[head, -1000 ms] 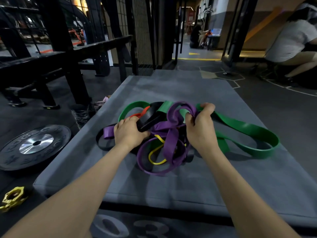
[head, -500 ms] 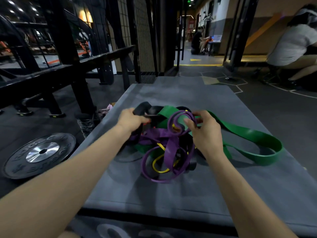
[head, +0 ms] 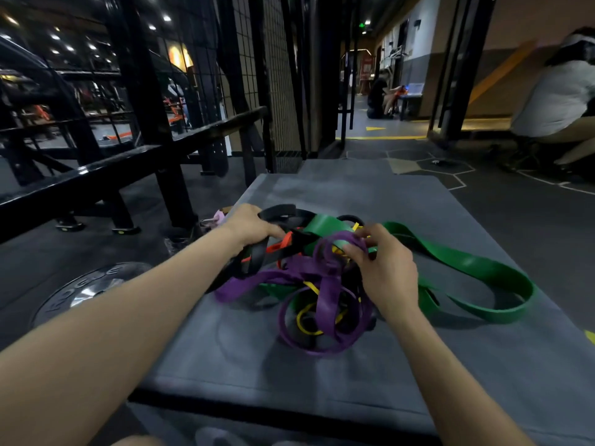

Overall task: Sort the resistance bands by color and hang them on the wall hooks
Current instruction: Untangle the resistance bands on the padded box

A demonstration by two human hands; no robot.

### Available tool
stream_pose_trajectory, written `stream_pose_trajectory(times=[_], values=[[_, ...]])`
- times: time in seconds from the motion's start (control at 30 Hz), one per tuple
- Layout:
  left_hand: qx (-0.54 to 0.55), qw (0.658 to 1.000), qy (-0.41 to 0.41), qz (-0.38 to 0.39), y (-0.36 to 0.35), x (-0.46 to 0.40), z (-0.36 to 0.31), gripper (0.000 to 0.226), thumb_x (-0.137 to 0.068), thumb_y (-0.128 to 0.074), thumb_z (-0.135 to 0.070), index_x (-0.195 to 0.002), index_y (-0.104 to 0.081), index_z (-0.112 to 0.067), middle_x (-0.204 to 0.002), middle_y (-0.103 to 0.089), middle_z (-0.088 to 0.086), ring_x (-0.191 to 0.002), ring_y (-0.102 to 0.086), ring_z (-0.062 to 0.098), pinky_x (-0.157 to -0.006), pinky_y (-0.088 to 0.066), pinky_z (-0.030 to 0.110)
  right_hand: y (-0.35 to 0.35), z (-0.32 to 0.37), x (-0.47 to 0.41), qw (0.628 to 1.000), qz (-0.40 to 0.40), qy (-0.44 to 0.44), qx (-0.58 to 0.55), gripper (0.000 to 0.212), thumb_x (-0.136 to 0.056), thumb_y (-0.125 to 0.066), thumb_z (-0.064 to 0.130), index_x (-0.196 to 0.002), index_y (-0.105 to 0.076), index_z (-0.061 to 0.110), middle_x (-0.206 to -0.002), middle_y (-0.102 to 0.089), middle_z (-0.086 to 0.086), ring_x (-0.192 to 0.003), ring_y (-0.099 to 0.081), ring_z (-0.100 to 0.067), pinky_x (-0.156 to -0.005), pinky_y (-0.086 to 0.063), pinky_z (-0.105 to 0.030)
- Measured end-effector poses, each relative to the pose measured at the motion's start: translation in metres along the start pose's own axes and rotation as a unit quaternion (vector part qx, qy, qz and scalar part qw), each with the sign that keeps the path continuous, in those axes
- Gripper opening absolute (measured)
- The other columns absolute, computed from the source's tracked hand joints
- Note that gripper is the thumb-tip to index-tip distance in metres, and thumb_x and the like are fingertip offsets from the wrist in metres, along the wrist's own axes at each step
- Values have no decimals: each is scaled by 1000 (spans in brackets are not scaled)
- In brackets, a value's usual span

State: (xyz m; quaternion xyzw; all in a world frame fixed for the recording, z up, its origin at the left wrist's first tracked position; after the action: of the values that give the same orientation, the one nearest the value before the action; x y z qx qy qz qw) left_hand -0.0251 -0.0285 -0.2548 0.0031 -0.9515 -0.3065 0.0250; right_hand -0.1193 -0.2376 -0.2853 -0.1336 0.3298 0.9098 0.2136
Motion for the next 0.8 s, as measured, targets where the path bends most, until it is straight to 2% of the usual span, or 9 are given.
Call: stream_pose_trajectory(times=[0.1, 0.2, 0.27, 0.37, 0.47, 0.57, 0.63, 0.7, 0.8], values=[[-70, 997, -17, -5, -10, -6, 17, 17, -73, -76, -11, -85, -65, -5, -71, -62, 1, -68, -56, 14, -63, -45, 26, -3, -2, 2, 1000, 6, 1, 14, 27, -84, -64, 39, -107, -60, 25, -101, -66, -2, -95, -60, -28, -76, -49, -39], [-141, 989, -22, -27, -20, -17, 34, 16, -77, -73, -18, -84, -60, -11, -65, -58, 1, -70, -56, 21, -57, -42, 29, -7, -2, -1, 1000, 10, -10, 12, 29, -85, -64, 40, -109, -62, 25, -102, -67, -2, -97, -61, -27, -78, -51, -41], [-168, 985, -24, -13, -27, -28, 44, 23, -76, -73, -21, -94, -63, -11, -79, -67, 6, -78, -62, 25, -69, -50, 32, -11, -1, -4, 1000, 21, -13, 15, 29, -85, -63, 40, -110, -63, 25, -103, -68, -2, -98, -62, -27, -79, -51, -39], [-234, 972, -3, 34, -34, -35, 61, 37, -75, -73, -28, -107, -60, -13, -104, -66, 9, -97, -61, 28, -78, -47, 30, -16, -1, -6, 999, 46, -10, 15, 24, -86, -63, 35, -107, -65, 23, -102, -69, -4, -98, -61, -28, -81, -50, -39], [-282, 958, 7, 46, -35, -42, 75, 40, -76, -72, -35, -106, -58, -13, -107, -63, 10, -101, -59, 28, -81, -45, 30, -19, -2, -8, 997, 79, -17, 16, 22, -88, -62, 28, -108, -66, 20, -102, -70, -8, -100, -61, -31, -84, -50, -40], [-230, 972, 21, 45, -25, -45, 71, 32, -72, -77, -30, -90, -58, -12, -94, -63, 10, -85, -58, 25, -72, -43, 28, -22, -1, -11, 994, 105, -13, 21, 20, -90, -59, 22, -107, -66, 16, -103, -69, -11, -100, -61, -32, -86, -50, -42], [-158, 986, 28, 39, -11, -49, 59, 32, -70, -79, -21, -92, -64, -4, -94, -66, 14, -79, -59, 24, -71, -46, 27, -24, 0, -12, 993, 114, -14, 18, 22, -90, -58, 18, -110, -66, 14, -105, -69, -11, -101, -61, -30, -88, -50, -41], [-93, 994, 28, 50, 8, -45, 38, 30, -69, -79, -15, -96, -68, -6, -91, -68, 13, -72, -61, 21, -68, -50, 26, -25, 1, -12, 994, 109, -13, 11, 26, -88, -60, 17, -113, -66, 17, -107, -70, -9, -104, -61, -28, -90, -49, -37], [-54, 995, 26, 79, 33, -34, 7, 53, -61, -85, -24, -108, -66, -8, -105, -68, 10, -93, -65, 25, -88, -52, 34, -27, 5, -11, 996, 88, -7, -1, 27, -85, -64, 21, -112, -67, 19, -106, -71, -7, -105, -62, -28, -89, -50, -37]])
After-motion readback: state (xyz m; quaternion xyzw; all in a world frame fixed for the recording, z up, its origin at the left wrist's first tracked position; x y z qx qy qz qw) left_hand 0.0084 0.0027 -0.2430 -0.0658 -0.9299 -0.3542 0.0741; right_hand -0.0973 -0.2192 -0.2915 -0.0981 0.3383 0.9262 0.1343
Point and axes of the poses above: each hand's wrist, its own x-axis away from the middle knuckle, its own y-axis out of the back of the hand, z = x × y, the point moved 3 cm from there along -x, towards the middle knuckle
